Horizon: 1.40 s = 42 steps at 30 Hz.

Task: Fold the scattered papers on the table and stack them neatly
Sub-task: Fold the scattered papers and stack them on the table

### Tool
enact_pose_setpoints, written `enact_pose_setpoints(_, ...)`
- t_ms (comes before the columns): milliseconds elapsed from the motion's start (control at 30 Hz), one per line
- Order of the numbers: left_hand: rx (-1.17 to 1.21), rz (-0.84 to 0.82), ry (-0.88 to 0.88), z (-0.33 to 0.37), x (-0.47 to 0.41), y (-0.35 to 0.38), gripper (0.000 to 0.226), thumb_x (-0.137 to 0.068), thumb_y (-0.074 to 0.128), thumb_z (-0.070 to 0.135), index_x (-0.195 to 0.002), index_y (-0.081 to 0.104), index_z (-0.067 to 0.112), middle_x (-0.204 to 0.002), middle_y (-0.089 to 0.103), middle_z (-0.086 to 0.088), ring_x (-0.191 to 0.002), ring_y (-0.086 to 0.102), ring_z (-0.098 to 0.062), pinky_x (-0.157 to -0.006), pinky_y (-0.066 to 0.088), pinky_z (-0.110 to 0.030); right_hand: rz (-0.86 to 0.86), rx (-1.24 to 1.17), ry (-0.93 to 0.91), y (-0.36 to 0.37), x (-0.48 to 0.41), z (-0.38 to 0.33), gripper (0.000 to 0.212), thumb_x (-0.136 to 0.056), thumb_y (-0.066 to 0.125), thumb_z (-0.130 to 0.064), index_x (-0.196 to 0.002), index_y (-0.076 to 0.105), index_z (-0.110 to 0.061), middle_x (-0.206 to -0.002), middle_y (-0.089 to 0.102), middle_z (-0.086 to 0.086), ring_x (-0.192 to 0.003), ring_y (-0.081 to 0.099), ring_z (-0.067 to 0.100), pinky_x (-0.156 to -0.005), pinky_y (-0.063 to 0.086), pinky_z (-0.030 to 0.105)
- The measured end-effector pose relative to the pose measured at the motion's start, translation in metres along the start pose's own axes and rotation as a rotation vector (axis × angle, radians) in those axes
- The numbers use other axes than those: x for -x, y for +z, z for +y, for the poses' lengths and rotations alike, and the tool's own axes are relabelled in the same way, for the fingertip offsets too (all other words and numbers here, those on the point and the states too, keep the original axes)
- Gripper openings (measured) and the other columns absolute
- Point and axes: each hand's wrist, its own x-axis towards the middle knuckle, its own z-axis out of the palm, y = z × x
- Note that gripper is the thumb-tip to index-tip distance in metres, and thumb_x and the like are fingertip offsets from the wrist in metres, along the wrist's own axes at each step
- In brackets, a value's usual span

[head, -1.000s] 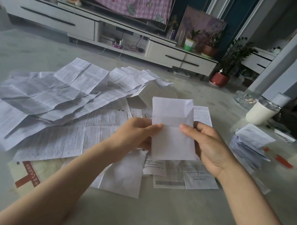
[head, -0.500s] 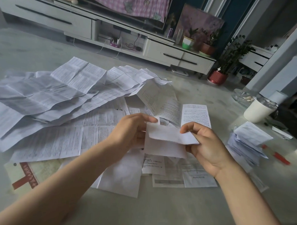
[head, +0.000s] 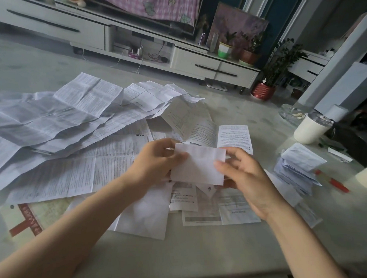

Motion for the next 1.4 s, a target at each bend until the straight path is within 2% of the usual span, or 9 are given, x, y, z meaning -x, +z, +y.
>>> enact_pose_setpoints(200, 0.014, -0.072, -0.009, 0.004, 0.006, 0.005, 0.013, -0.090, 0.053, -0.003, -0.086, 0.061, 0.007, -0.070, 0.071, -0.003, -0.061, 0.068, -0.018, -0.057, 0.056, -0.024, 0.077, 0.090, -0.013, -0.021, 0.018, 0.003, 0.018, -0.084, 0.058, 0.008, -0.091, 0.061, -0.009, -0.083, 0.065, 0.010, -0.058, 0.059, 0.012, -0.048, 0.048, 0.021)
enact_pose_setpoints(500, 0.028, -0.107, 0.049, 0.006, 0.010, 0.025, 0.018, -0.090, 0.050, -0.006, -0.089, 0.063, 0.007, -0.084, 0.074, -0.007, -0.076, 0.071, -0.021, -0.071, 0.058, -0.031, 0.610, -0.221, 0.089, -0.119, 0.050, 0.010, 0.015, -0.087, 0.054, 0.000, -0.086, 0.062, -0.013, -0.076, 0.063, 0.006, -0.058, 0.052, 0.015, -0.043, 0.042, 0.015)
enact_pose_setpoints(633, -0.495, -0.237, 0.419, 0.013, 0.004, 0.074, 0.025, -0.084, 0.063, -0.001, -0.103, 0.064, 0.016, -0.105, 0.068, 0.007, -0.100, 0.063, -0.016, -0.086, 0.049, -0.019, 0.690, -0.324, 0.115, -0.131, 0.052, 0.016, 0.022, -0.088, 0.049, 0.002, -0.081, 0.058, -0.016, -0.067, 0.057, 0.002, -0.055, 0.045, 0.012, -0.042, 0.037, 0.016)
enact_pose_setpoints(733, -0.942, -0.419, 0.611, 0.016, -0.013, 0.119, 0.062, -0.083, 0.068, 0.017, -0.138, 0.041, 0.024, -0.143, 0.041, 0.006, -0.134, 0.033, -0.014, -0.105, 0.023, -0.017, 0.736, -0.357, 0.163, -0.136, 0.050, 0.023, 0.020, -0.089, 0.046, 0.003, -0.088, 0.056, -0.015, -0.071, 0.055, 0.004, -0.054, 0.045, 0.012, -0.039, 0.036, 0.014)
enact_pose_setpoints(833, -1.326, -0.631, 0.592, 0.009, -0.033, 0.149, 0.101, -0.077, 0.073, 0.032, -0.149, 0.002, 0.030, -0.158, -0.002, 0.002, -0.145, -0.006, -0.018, -0.115, -0.004, -0.034, 0.816, -0.353, 0.210, -0.147, 0.050, 0.033, 0.024, -0.088, 0.045, 0.002, -0.103, 0.054, -0.013, -0.072, 0.053, 0.007, -0.054, 0.046, 0.013, -0.035, 0.035, 0.011)
enact_pose_setpoints(933, -1.498, -0.749, 0.544, 0.001, -0.044, 0.159, 0.118, -0.071, 0.077, 0.039, -0.147, -0.012, 0.030, -0.158, -0.006, 0.001, -0.144, -0.013, -0.021, -0.113, -0.010, -0.040, 0.816, -0.302, 0.231, -0.149, 0.048, 0.035, 0.017, -0.087, 0.045, 0.003, -0.086, 0.056, -0.010, -0.070, 0.054, 0.008, -0.053, 0.046, 0.013, -0.036, 0.036, 0.012)
enact_pose_setpoints(1100, -1.543, -0.764, 0.624, -0.001, -0.047, 0.173, 0.091, -0.078, 0.071, 0.035, -0.148, 0.012, 0.030, -0.140, 0.041, 0.001, -0.131, 0.032, -0.017, -0.108, 0.015, -0.029, 0.800, -0.282, 0.181, -0.156, 0.048, 0.033, 0.022, -0.083, 0.046, 0.006, -0.076, 0.057, -0.013, -0.067, 0.056, 0.008, -0.051, 0.047, 0.014, -0.043, 0.036, 0.018)
enact_pose_setpoints(1267, -1.440, -0.700, 0.699, -0.007, -0.043, 0.167, 0.033, -0.090, 0.056, 0.024, -0.123, 0.056, 0.025, -0.125, 0.056, 0.008, -0.116, 0.051, -0.014, -0.095, 0.030, -0.019, 0.779, -0.262, 0.181, -0.154, 0.049, 0.030, 0.022, -0.081, 0.046, 0.007, -0.078, 0.057, -0.012, -0.064, 0.055, 0.009, -0.050, 0.047, 0.015, -0.044, 0.036, 0.019)
enact_pose_setpoints(1400, -1.413, -0.691, 0.821, -0.035, -0.034, 0.158, 0.032, -0.092, 0.046, 0.018, -0.119, 0.062, 0.025, -0.126, 0.055, 0.002, -0.113, 0.054, -0.022, -0.094, 0.042, -0.033, 0.720, -0.171, 0.249, -0.150, 0.055, 0.029, 0.021, -0.082, 0.047, 0.006, -0.078, 0.051, -0.014, -0.061, 0.053, 0.008, -0.046, 0.049, 0.017, -0.043, 0.036, 0.019)
